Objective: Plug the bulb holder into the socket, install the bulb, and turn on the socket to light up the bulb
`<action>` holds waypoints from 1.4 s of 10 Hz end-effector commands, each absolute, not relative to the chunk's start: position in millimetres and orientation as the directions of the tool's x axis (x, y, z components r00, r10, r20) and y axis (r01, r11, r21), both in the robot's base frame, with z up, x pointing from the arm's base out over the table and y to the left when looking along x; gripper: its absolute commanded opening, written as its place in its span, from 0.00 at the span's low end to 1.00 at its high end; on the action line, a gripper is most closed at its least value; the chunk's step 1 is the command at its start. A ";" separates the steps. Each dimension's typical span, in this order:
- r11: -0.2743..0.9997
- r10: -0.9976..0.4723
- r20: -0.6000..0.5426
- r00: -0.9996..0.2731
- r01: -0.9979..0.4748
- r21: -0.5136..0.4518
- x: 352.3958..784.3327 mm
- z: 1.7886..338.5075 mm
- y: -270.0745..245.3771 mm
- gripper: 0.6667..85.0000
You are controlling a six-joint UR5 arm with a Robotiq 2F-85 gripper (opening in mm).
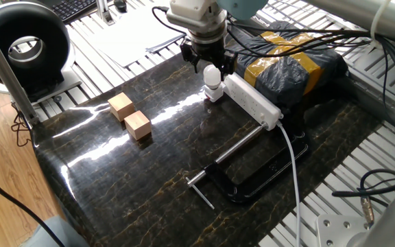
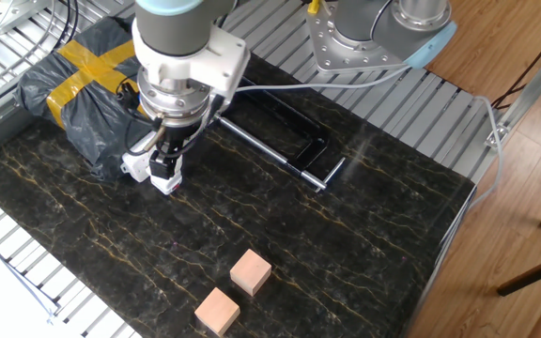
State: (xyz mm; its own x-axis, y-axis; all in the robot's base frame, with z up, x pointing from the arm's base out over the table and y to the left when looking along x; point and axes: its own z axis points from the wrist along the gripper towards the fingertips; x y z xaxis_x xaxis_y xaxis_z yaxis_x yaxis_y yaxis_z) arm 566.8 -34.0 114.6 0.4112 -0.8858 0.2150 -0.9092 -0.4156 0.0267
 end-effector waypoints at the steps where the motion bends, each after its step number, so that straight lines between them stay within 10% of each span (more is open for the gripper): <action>1: -0.452 -0.872 0.200 0.446 -0.892 0.014 572.9 112.2 -38.5 0.77; 9: -0.414 -0.892 0.189 0.411 -0.910 0.024 565.8 109.5 -37.9 0.63; 14: -0.337 -0.926 0.179 0.333 -0.942 0.007 565.0 108.4 -35.6 0.38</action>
State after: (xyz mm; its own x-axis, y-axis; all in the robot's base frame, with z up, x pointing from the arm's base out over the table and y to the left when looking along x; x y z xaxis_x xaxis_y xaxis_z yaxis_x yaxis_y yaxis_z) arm 564.3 -38.9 108.3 0.3757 -0.9066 0.1925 -0.9253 -0.3785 0.0233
